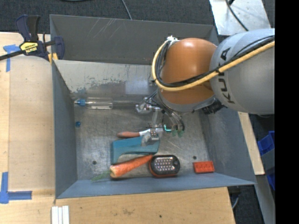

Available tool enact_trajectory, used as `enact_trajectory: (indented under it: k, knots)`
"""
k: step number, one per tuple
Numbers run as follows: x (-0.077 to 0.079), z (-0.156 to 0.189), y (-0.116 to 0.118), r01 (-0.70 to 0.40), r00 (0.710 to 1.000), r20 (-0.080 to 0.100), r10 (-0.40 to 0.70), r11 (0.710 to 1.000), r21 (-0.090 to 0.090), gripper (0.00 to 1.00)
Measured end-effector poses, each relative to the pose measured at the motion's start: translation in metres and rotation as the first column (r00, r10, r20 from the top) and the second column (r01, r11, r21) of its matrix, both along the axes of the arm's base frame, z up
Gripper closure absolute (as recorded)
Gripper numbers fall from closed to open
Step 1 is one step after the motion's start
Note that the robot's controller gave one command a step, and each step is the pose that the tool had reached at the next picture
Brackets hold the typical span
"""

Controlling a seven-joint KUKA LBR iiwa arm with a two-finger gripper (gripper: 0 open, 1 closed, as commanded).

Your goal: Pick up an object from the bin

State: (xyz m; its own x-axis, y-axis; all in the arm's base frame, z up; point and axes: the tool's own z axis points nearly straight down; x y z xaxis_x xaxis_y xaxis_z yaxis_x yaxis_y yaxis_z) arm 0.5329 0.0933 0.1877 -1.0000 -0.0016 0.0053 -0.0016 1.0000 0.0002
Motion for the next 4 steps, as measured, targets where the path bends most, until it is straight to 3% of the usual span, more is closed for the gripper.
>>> enact_trajectory:
  k: [1, 2, 3, 4]
  knots:
    - [0.002, 0.004, 0.000, 0.002, 1.000, 0.008, -0.002, 1.000, 0.001, 0.00]
    - [0.006, -0.027, 0.004, -0.030, 0.999, 0.019, 0.030, 1.000, 0.001, 0.00]
    - [0.006, -0.043, 0.006, -0.042, 0.999, 0.016, 0.042, 0.999, 0.001, 0.00]
    - [0.006, -0.061, -0.001, -0.193, 0.981, 0.010, 0.193, 0.981, 0.002, 0.00]
